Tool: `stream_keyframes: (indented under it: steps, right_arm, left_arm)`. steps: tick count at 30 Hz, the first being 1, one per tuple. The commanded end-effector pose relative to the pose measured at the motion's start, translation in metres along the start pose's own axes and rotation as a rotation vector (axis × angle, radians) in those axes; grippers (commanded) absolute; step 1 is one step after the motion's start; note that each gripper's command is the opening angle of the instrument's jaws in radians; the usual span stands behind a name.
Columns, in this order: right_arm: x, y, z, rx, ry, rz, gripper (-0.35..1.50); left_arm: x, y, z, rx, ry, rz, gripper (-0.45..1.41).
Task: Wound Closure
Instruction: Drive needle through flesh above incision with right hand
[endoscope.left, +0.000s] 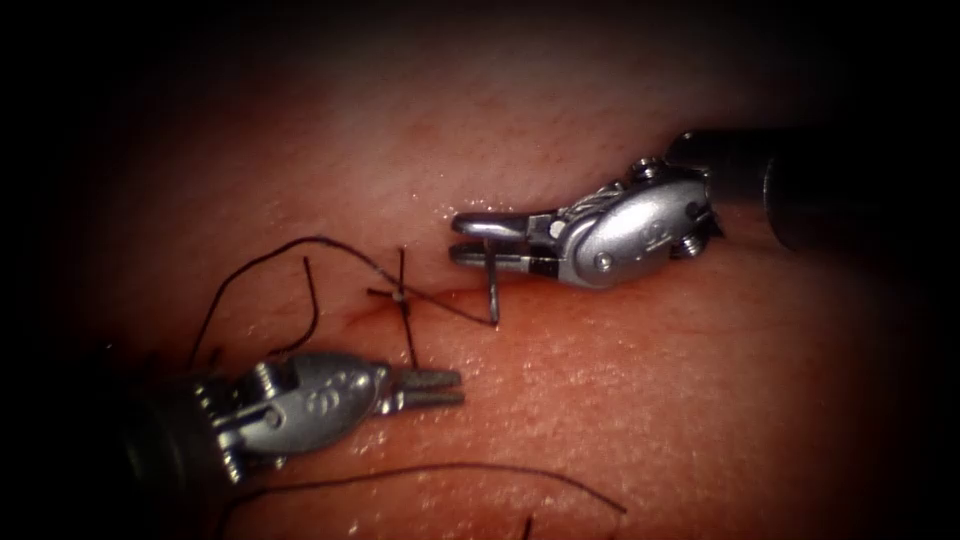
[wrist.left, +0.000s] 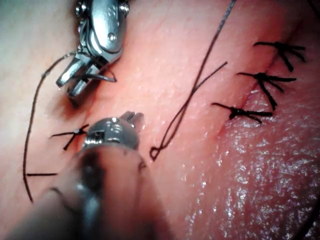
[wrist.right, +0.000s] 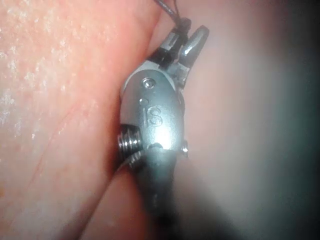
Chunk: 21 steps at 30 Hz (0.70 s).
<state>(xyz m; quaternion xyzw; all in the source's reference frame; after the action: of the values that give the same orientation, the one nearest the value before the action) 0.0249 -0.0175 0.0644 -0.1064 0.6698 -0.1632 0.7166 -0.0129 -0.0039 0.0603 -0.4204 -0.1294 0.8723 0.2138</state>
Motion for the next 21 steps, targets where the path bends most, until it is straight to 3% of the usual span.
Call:
stream_keyframes:
  steps: [1, 8, 21]
  right_arm:
    - [-0.0011, -0.0004, 0.0005, 0.005, -0.009, -0.01, -0.35]
    - [-0.003, -0.0016, -0.0007, 0.026, -0.052, 0.004, -0.35]
    - [-0.0039, -0.0025, -0.0008, 0.074, -0.126, 0.075, -0.35]
  left_arm:
    - [0.0001, -0.0003, 0.0007, 0.0, 0.001, 0.001, -0.32]
    - [0.0002, -0.0003, 0.0008, 0.001, 0.001, 0.0, -0.35]
    - [0.0003, -0.0004, 0.0007, 0.0, 0.001, -0.001, -0.43]
